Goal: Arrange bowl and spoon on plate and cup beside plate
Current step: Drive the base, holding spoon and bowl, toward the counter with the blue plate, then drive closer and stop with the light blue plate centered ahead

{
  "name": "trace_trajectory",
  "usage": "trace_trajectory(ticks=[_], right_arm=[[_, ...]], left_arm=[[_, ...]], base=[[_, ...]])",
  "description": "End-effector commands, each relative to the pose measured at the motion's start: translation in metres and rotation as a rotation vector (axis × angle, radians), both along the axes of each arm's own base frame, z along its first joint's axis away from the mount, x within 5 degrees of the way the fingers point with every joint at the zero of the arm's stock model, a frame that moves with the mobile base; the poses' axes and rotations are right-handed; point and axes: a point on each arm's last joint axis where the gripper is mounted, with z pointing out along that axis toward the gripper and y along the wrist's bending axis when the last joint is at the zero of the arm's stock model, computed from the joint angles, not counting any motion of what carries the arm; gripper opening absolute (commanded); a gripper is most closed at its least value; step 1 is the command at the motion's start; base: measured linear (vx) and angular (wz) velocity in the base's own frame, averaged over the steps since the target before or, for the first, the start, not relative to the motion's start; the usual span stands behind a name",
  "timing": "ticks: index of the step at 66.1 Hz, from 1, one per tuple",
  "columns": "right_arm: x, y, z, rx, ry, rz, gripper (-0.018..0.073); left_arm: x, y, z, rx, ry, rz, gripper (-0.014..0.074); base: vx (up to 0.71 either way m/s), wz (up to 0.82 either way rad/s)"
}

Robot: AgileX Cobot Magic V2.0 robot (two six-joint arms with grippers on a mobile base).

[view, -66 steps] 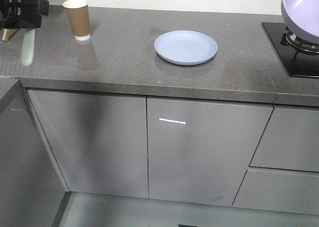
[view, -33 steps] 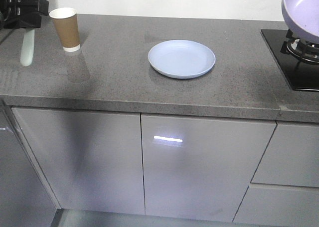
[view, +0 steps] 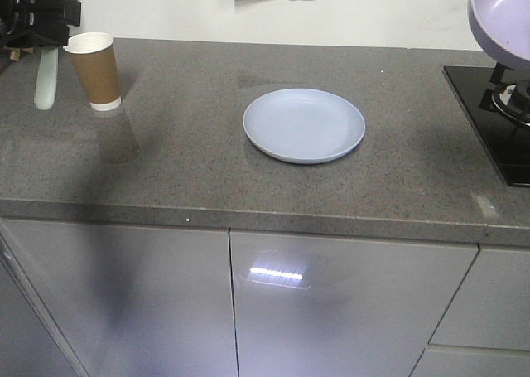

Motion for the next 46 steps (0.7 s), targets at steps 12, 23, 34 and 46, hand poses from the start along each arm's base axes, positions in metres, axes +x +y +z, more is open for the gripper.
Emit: trace_trajectory(ticks=[12, 23, 34, 46], right_arm=[[-0.0103, 0.0007, 0.0221, -0.015, -0.128, -0.008, -0.0006], [-0.0103, 0.0007, 0.0221, -0.015, -0.128, -0.008, -0.0006], [-0.0103, 0.0007, 0.0221, -0.015, -0.128, -0.008, -0.0006], [-0.0103, 0.0007, 0.0221, -0.015, -0.128, -0.008, -0.0006]], left_arm=[[-0.0113, -0.0007, 0.0256, -0.037, -0.122, 0.000, -0.0006], [-0.0113, -0.0007, 0.0256, -0.037, -0.122, 0.000, -0.0006], [-0.0113, -0.0007, 0.0256, -0.037, -0.122, 0.000, -0.0006], [-0.0113, -0.0007, 0.0256, -0.037, -0.122, 0.000, -0.0006]], base=[[0.15, 0.00], [0.14, -0.01], [0.13, 0.00], [0.12, 0.01]])
